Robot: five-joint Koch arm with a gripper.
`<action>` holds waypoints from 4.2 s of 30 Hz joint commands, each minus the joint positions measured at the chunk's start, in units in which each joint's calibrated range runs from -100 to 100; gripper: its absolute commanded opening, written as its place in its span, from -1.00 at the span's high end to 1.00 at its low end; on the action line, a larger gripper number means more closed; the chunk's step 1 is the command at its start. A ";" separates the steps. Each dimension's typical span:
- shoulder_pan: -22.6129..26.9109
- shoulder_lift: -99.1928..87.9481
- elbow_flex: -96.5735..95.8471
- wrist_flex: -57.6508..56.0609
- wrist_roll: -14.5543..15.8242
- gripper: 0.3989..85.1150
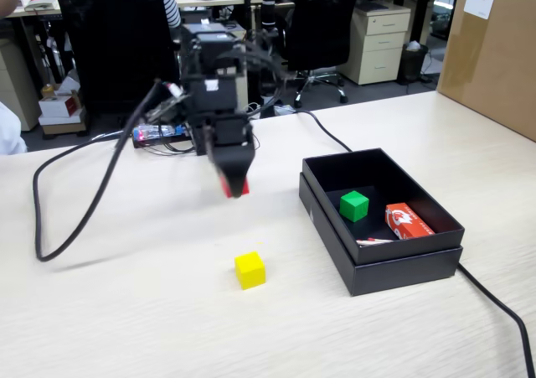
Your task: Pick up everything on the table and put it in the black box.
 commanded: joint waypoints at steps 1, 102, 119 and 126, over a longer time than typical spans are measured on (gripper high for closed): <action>4.35 -15.93 -0.08 -0.12 2.05 0.99; -3.13 58.20 41.54 -2.37 -1.17 0.12; -0.10 26.07 27.67 -2.71 1.56 0.99; 9.96 0.14 14.61 -2.71 4.98 0.99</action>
